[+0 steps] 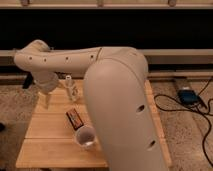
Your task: Knock the bottle over
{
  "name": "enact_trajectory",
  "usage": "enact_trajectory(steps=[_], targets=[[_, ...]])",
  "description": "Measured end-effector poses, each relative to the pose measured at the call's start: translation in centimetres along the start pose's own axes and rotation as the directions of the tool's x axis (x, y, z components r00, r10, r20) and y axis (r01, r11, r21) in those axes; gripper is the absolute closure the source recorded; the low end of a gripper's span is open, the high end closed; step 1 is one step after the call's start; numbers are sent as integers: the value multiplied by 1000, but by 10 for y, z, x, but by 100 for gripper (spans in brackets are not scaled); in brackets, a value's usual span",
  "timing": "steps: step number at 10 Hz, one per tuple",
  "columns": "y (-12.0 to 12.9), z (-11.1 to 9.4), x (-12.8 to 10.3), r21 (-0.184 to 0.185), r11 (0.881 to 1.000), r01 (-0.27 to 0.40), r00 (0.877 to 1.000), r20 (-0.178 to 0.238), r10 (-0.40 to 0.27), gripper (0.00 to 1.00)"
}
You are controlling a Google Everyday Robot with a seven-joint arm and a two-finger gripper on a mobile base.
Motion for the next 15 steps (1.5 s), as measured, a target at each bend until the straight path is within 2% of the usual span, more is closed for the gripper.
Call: enact_trajectory(steps=[3, 6, 8, 11, 15], targets=[[-66, 9, 4, 45, 998, -42, 999, -10, 42, 20], [-117, 22, 9, 79, 994, -80, 997, 0, 81, 20], [-134, 34, 8, 65, 993, -103, 994, 44, 100, 20], [-137, 45, -6, 16, 994, -107, 988, 110, 105, 20], [-149, 52, -19, -16, 994, -107, 981, 159, 108, 20]])
